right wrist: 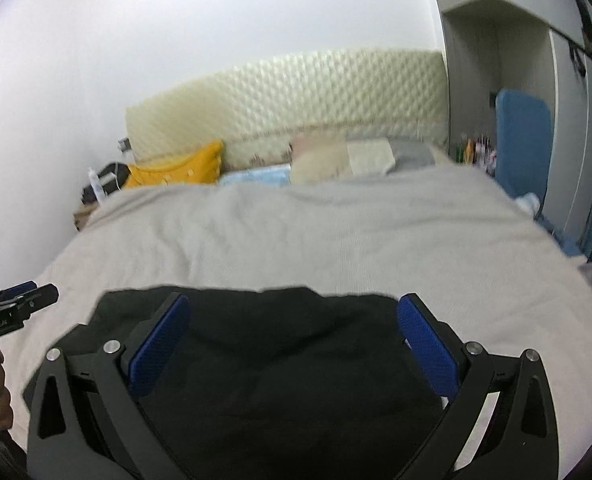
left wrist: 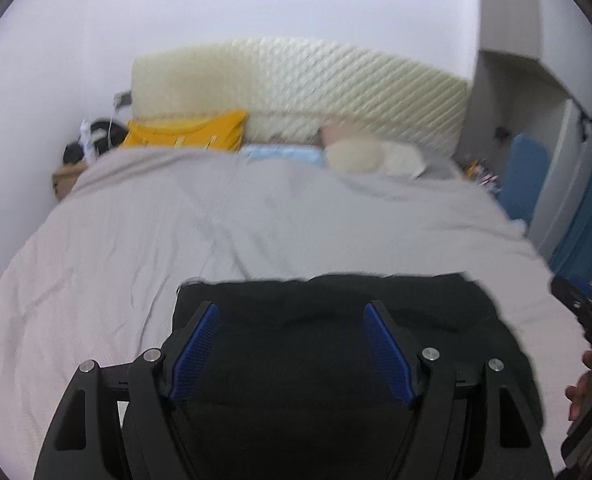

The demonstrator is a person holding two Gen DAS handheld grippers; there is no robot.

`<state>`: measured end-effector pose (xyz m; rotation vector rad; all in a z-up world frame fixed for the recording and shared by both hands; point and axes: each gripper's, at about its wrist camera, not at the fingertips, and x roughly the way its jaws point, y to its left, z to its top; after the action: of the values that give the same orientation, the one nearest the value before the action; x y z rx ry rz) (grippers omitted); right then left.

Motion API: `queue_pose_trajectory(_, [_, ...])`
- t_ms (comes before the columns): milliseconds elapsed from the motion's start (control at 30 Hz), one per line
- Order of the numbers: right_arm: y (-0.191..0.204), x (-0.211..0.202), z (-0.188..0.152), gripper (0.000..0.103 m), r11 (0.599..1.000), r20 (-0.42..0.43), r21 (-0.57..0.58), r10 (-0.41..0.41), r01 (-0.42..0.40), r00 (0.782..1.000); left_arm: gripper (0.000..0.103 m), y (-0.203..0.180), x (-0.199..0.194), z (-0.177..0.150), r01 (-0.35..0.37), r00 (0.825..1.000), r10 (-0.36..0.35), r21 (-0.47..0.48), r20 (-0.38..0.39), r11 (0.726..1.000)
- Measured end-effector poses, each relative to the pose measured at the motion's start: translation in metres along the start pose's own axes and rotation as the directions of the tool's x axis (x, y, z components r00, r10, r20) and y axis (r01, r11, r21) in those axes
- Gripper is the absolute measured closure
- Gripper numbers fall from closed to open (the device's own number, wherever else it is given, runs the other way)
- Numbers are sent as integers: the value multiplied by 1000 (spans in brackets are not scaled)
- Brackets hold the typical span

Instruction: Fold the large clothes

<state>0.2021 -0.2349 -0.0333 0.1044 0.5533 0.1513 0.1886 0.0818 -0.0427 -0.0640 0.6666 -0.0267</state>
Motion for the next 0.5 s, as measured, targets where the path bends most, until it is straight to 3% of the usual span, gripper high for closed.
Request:
queue_pose_trajectory(200, [29,-98,26,0,997,164,-64,59,-49,985,29,-18,-85,3,68,992,-66,-20,109,997])
queue_pose_trajectory(367, [52,-169,27,0,991,257,-97,111,-89,960,29,-30,-154,-9,194,968,-183,-50,174,980])
queue_pose_trajectory(500, [65,-204,12,0,988,278,-107,134,-108,951,29,-42,-200,-21,148,962,-141,-11,233,989])
